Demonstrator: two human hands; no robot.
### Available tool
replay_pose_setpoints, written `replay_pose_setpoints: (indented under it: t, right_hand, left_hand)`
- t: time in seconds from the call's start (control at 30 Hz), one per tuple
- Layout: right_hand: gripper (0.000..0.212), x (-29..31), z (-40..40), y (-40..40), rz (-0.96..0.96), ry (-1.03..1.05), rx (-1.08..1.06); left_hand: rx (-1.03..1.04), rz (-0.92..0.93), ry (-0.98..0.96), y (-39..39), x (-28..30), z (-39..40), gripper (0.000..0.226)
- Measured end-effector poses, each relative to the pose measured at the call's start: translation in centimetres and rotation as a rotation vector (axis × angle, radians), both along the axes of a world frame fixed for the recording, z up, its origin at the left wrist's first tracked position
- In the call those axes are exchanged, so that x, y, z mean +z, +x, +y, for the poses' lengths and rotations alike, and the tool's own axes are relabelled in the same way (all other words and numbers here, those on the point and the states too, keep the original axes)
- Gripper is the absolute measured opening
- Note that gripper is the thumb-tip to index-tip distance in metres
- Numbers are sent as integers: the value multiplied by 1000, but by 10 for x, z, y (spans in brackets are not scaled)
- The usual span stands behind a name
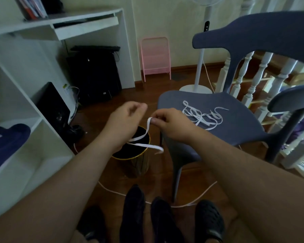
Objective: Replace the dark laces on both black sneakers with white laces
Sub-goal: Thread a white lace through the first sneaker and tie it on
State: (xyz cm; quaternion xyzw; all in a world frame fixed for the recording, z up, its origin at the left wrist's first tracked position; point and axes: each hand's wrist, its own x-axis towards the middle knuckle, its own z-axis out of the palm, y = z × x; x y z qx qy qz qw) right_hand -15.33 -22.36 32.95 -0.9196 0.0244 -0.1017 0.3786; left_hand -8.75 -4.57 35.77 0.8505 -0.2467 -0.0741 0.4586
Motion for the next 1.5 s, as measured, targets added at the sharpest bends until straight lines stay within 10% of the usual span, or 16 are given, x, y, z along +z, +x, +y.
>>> replay_pose_setpoints:
  t: [0.2, 0.47, 0.6, 0.83, 1.03, 1.33, 1.5]
  right_hand:
    - [19, -17, -32, -5, 83, -321, -53]
    - [21, -51, -105, -29, 257, -306, -340]
    - [14, -56, -126, -37, 281, -367, -461]
    - [19, -10, -80, -21, 59, -326, -358]
    - [25, 11, -24, -19, 77, -257, -25]
    - [15, -6, -34, -16, 99, -412, -53]
    - [12, -26, -70, -24, 266, -522, -305]
  left_hand:
    - [-156, 41, 332, 4, -11, 6, 40]
    - [560, 368, -830, 50, 10, 55, 36]
    - [613, 337, -1020, 56, 10, 67, 42]
    - [232, 180, -514, 25, 7, 37, 6]
    - [-116, 330, -38, -29, -2, -9, 35]
    - [-70, 619, 0, -27, -29, -29, 31]
    - [-93, 483, -379, -20, -19, -20, 35]
